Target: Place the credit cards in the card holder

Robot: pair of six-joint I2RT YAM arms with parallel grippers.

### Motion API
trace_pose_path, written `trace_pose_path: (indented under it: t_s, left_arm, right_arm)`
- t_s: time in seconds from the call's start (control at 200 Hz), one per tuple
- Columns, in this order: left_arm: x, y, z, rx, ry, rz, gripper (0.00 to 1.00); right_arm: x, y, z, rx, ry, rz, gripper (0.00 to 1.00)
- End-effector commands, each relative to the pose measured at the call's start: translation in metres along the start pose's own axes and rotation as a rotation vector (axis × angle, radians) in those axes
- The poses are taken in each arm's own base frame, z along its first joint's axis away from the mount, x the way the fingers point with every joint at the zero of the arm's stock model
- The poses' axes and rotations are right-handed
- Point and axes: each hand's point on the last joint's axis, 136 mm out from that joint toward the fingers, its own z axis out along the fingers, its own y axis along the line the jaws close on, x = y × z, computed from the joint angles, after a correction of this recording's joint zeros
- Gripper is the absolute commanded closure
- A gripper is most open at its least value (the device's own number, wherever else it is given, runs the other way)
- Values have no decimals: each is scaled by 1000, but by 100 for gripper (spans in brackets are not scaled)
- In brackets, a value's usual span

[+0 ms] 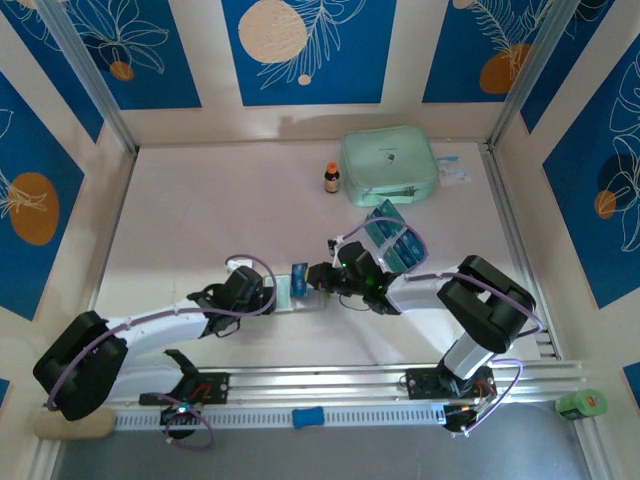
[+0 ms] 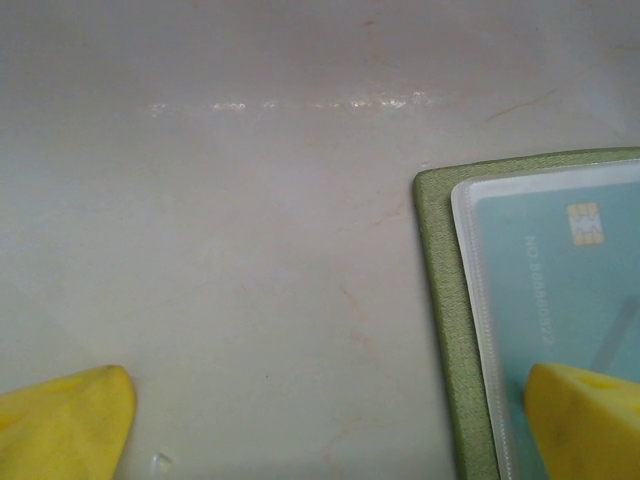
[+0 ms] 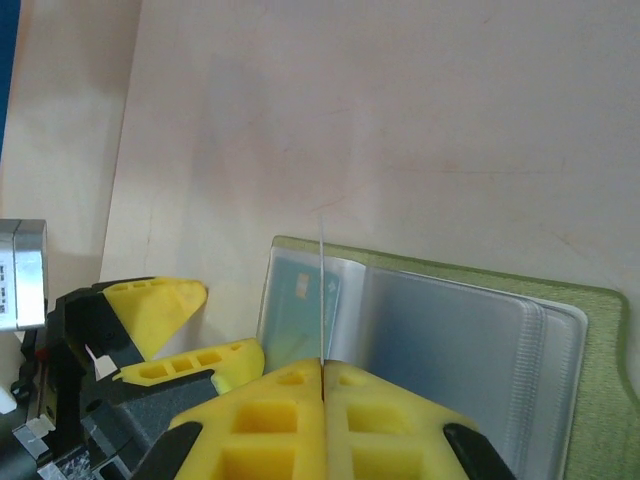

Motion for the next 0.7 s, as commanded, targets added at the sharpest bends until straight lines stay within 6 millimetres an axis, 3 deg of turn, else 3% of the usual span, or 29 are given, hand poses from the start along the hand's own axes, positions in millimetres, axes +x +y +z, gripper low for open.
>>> trace_pose_path:
  t_s: [0.0, 0.695]
  left_arm:
    - [-1, 7, -2, -37, 8, -2, 0]
    - [0, 8, -2, -38, 8, -6, 1]
  right_arm:
    - [-5, 3, 2, -22, -47, 14, 100]
    - [9, -18, 6, 8, -33, 65, 100]
